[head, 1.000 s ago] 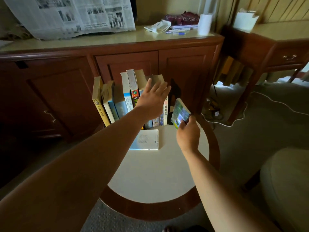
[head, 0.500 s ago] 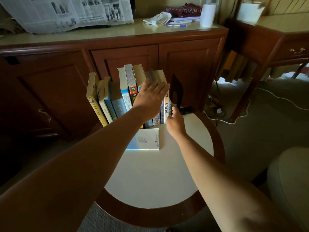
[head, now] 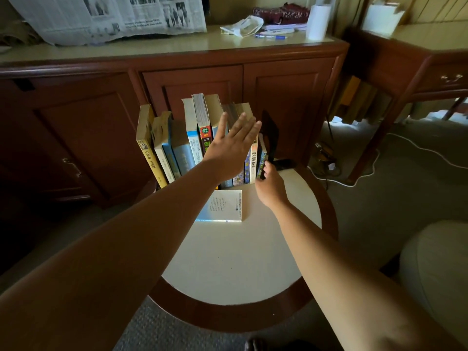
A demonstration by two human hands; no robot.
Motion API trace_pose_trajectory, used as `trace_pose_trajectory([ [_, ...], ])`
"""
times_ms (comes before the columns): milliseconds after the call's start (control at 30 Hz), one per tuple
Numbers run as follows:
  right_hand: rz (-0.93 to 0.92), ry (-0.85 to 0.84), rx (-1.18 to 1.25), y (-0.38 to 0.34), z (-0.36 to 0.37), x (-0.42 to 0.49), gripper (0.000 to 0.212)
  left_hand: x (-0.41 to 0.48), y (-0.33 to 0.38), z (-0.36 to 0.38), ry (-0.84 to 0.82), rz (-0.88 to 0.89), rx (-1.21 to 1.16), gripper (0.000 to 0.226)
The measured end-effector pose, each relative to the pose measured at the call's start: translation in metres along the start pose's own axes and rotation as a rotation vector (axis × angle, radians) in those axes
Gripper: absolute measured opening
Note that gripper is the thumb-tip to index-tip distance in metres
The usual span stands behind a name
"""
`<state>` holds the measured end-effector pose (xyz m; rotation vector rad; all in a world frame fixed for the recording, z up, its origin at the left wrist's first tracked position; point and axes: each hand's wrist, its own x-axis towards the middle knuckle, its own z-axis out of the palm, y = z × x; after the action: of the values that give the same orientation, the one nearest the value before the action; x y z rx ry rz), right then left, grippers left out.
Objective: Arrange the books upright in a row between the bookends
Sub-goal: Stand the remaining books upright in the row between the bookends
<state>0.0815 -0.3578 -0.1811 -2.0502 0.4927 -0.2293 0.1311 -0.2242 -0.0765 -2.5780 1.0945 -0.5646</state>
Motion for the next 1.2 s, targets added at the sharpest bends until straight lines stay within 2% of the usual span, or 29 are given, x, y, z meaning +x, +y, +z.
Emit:
trace_pose_trajectory([
  [100,-0.031,0.035,-0.013,0.005,-0.001,-0.017,0.059,-0.026,0.002,0.001,0.132,-0.016,-0.241,0.083],
  [167,-0.039,0.031,-0.020,0.007,0.001,-0.028,0.059,-0.055,0.008,0.010,0.230,-0.112,-0.468,0.072],
  [200,-0.036,0.019,-0.020,0.009,0.001,-0.032,0.060,-0.070,0.012,0.016,0.223,-0.188,-0.553,0.066],
  [333,-0.043,-0.003,-0.059,0.009,0.011,-0.046,0.060,-0.116,0.021,0.038,-0.138,-0.519,-0.745,0.061],
  [400,-0.137,-0.047,-0.140,0.005,0.020,-0.053,0.062,-0.127,0.022,0.049,-0.273,-0.669,-0.773,0.059],
  [567,-0.358,-0.375,-0.406,-0.001,0.043,-0.059,0.078,-0.126,0.024,0.063,-0.489,-1.027,-0.929,0.062],
  [667,-0.390,-0.430,-0.538,0.002,0.051,-0.058,0.071,-0.117,0.022,0.068,-0.455,-1.171,-1.058,0.051],
  [767,-0.431,-0.403,-0.566,0.006,0.052,-0.060,0.058,-0.109,0.014,0.068,-0.354,-1.370,-1.371,0.031],
  [867,-0.442,-0.407,-0.521,0.008,0.042,-0.065,0.052,-0.114,0.003,0.066,-0.403,-1.445,-1.577,0.031],
  [967,-0.468,-0.401,-0.471,0.010,0.029,-0.076,0.034,-0.120,0.003,0.057,-0.497,-1.464,-1.672,0.032],
  [1100,-0.503,-0.280,-0.452,0.005,0.018,-0.092,0.033,-0.112,0.018,0.036,-0.326,-1.425,-1.737,0.022],
  [1200,-0.443,-0.129,-0.374,-0.002,0.008,-0.101,0.031,-0.100,0.024,0.015,-0.196,-1.287,-1.778,0.019],
])
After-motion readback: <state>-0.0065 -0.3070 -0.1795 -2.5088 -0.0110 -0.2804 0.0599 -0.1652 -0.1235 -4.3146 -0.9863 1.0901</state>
